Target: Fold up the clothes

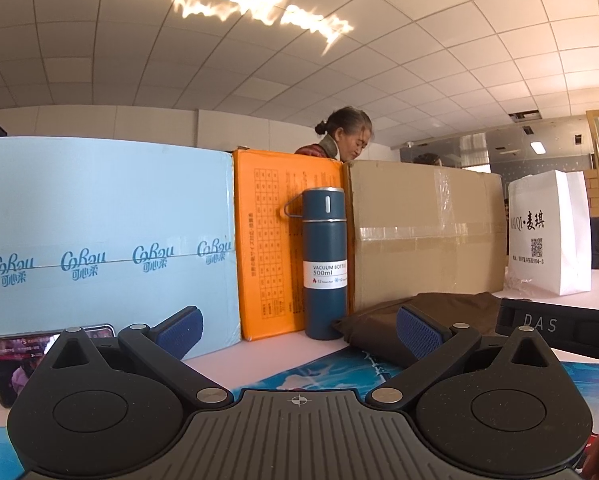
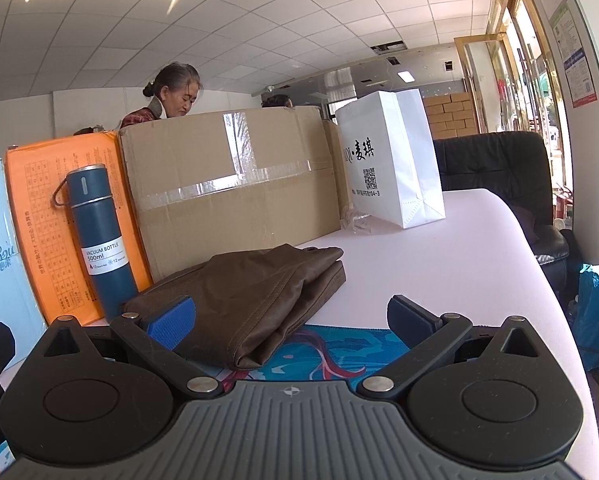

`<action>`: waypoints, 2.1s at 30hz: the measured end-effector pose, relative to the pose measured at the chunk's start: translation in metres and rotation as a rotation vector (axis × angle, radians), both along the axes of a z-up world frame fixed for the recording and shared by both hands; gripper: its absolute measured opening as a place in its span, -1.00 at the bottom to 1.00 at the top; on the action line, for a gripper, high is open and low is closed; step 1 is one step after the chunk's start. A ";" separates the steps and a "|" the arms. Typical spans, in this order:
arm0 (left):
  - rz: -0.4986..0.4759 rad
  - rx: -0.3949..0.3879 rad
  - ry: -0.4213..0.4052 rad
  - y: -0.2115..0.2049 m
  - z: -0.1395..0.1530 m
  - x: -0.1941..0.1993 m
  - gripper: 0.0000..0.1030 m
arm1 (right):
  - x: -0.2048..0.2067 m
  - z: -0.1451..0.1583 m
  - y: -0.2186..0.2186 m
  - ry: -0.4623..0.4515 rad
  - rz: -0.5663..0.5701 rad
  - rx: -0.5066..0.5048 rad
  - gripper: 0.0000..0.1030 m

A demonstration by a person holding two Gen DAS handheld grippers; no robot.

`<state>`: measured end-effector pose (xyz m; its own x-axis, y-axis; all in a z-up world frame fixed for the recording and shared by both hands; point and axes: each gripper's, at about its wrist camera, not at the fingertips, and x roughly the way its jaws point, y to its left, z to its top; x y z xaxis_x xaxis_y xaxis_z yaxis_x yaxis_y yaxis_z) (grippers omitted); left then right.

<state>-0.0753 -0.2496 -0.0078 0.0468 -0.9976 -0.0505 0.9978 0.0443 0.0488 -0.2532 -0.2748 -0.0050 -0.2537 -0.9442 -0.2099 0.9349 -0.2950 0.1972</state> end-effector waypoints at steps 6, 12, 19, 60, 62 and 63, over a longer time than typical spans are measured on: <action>0.001 0.004 0.001 0.000 0.000 0.000 1.00 | 0.001 0.000 0.001 0.005 0.002 -0.004 1.00; 0.001 0.004 -0.001 0.001 -0.001 0.000 1.00 | 0.000 0.000 0.000 -0.001 0.010 0.006 1.00; 0.001 0.009 0.001 0.000 -0.001 0.000 1.00 | 0.000 0.000 -0.001 -0.002 0.011 0.011 1.00; 0.001 0.008 -0.003 0.000 0.000 0.000 1.00 | 0.001 0.000 0.001 0.001 0.013 0.004 1.00; 0.001 0.007 -0.004 0.000 0.000 0.000 1.00 | 0.001 0.000 0.001 0.002 0.013 0.002 1.00; 0.001 0.007 -0.004 -0.001 0.000 0.000 1.00 | 0.001 0.000 0.001 0.002 0.013 0.002 1.00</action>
